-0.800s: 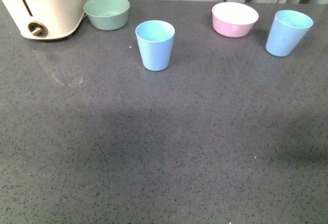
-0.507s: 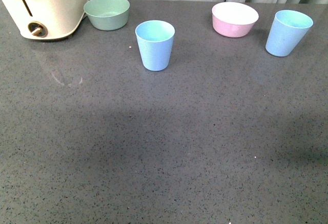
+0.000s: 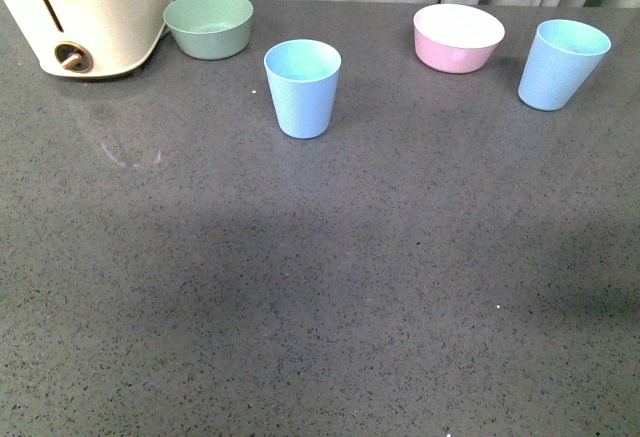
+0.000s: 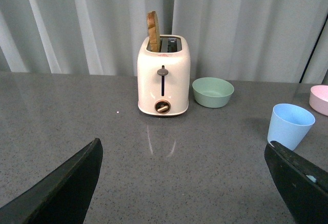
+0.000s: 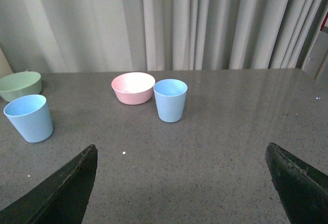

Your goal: Stack blue cups with both arms

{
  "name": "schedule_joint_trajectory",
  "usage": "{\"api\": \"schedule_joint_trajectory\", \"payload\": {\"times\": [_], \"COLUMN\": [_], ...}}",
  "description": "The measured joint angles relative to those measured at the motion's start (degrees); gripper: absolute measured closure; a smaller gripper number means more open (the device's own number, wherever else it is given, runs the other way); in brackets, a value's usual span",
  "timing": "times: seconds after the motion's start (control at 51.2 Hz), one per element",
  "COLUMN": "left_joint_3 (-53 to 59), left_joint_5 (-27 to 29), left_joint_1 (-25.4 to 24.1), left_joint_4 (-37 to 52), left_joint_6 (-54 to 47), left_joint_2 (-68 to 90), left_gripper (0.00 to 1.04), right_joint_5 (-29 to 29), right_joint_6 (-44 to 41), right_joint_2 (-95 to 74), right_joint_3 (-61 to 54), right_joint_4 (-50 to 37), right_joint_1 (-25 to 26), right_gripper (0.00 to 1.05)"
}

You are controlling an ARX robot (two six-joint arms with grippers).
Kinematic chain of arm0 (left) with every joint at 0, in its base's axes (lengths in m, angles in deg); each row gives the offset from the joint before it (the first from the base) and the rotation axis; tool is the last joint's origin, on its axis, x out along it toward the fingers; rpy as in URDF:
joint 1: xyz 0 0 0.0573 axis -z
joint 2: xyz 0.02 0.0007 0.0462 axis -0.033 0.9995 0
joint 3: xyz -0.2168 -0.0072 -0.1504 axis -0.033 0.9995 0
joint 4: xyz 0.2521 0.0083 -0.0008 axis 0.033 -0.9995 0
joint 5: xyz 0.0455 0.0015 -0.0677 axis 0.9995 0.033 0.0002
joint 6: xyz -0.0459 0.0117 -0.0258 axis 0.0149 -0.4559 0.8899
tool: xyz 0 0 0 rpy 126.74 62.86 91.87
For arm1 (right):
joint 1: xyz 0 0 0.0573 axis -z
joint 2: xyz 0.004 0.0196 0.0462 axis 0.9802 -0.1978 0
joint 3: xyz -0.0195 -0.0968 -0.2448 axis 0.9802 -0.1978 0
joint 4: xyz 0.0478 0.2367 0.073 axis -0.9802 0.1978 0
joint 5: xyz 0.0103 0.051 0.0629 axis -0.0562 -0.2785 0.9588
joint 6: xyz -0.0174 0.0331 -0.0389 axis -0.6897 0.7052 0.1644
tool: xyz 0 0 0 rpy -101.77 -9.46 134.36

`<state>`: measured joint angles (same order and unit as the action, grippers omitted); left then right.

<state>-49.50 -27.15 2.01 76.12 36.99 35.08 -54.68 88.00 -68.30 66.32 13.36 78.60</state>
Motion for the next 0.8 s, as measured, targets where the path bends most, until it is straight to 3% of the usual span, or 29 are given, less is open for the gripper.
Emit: {"api": "schedule_joint_trajectory", "payload": {"times": [0.039, 0.137, 0.215, 0.293, 0.507, 0.605, 0.8], "left_joint_3": [-0.07, -6.47, -9.75, -11.37, -22.08, -31.76, -47.10], "left_joint_5": [-0.11, -5.07, -6.73, -8.52, -11.21, -9.99, -7.89], "left_joint_1": [-0.02, -1.70, -2.71, -3.65, -2.80, 0.50, 8.35], "left_joint_4": [-0.13, -15.78, -21.03, -19.45, -4.20, 1.77, 1.11], "left_joint_6": [0.02, 3.96, 4.90, 5.16, 7.72, 11.54, 14.73], "left_joint_2": [0.09, 9.25, 16.98, 23.12, 46.36, 63.80, 86.97], "left_gripper": [0.09, 0.09, 0.09, 0.09, 0.09, 0.09, 0.09], "right_joint_5": [0.00, 0.02, 0.02, 0.02, 0.02, 0.02, 0.02], "right_joint_6": [0.00, 0.00, 0.00, 0.00, 0.00, 0.00, 0.00], "right_joint_2": [0.00, 0.00, 0.00, 0.00, 0.00, 0.00, 0.00], "right_joint_3": [0.00, 0.00, 0.00, 0.00, 0.00, 0.00, 0.00], "right_joint_4": [0.00, 0.00, 0.00, 0.00, 0.00, 0.00, 0.00], "right_joint_1": [0.00, 0.00, 0.00, 0.00, 0.00, 0.00, 0.00], "right_gripper": [0.09, 0.09, 0.09, 0.09, 0.09, 0.09, 0.09]}}
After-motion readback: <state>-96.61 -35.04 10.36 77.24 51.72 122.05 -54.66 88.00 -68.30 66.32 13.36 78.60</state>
